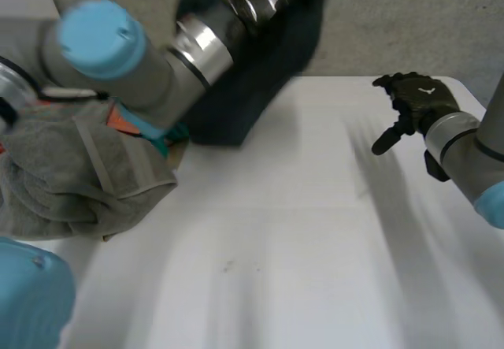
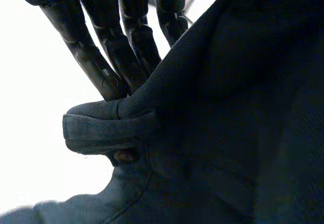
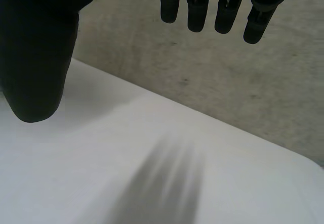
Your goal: Fold the laundry.
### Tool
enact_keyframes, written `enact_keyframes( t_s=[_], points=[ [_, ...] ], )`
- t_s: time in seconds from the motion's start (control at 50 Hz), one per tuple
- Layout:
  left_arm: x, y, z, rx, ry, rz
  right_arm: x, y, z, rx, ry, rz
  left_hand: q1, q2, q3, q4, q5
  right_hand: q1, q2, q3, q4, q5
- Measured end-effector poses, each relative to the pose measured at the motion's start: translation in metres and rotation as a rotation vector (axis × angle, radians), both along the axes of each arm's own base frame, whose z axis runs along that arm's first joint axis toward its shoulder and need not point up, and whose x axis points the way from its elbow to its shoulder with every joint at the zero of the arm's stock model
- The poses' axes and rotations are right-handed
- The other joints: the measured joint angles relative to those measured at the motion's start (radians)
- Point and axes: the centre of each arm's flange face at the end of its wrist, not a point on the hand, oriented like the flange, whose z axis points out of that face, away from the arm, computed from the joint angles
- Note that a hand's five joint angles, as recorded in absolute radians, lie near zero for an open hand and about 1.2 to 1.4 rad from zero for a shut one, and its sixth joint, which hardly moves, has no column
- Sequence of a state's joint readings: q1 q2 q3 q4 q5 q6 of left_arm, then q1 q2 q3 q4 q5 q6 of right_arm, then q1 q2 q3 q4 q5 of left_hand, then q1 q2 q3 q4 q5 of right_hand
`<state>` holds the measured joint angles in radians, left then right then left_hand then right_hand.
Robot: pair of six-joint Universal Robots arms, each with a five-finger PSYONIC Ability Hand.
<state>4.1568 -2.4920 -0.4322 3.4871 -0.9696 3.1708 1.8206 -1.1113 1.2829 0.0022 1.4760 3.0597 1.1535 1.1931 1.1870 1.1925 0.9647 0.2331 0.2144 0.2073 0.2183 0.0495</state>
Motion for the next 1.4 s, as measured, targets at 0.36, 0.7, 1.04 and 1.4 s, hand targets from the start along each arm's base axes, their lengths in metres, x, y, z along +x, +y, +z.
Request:
enact_keyframes(
  t_s=[0.36, 0.7, 1.04, 1.4],
  points=[
    [0.0, 0.043, -0.046, 0.156, -0.259, 0.1, -0.017, -0.013, 0.014, -0.038, 0.024, 0.029, -0.961, -0.987, -0.978, -0.993, -0.915, 0.0, 0.0, 0.0, 0.0, 0.0],
    [0.097, 0.096, -0.12, 0.469, -0.681, 0.606, 0.008, 0.065, -0.007, 0.098, 0.532, 0.505, -0.736, -0.786, -0.779, -0.783, -0.728, 0.476, 0.494, 0.493, 0.48, 0.474],
    [0.106, 0.093, -0.164, 0.452, -0.782, 0.593, -0.003, 0.093, -0.048, 0.276, 0.506, 0.488, -0.796, -0.843, -0.838, -0.847, -0.802, 0.081, 0.099, 0.113, 0.104, 0.082],
    [0.082, 0.047, -0.183, 0.402, -0.888, 0.619, 0.026, 0.035, -0.096, -0.04, 0.476, 0.339, -0.546, -0.602, -0.594, -0.596, -0.544, 0.153, 0.176, 0.179, 0.17, 0.166]
  ],
)
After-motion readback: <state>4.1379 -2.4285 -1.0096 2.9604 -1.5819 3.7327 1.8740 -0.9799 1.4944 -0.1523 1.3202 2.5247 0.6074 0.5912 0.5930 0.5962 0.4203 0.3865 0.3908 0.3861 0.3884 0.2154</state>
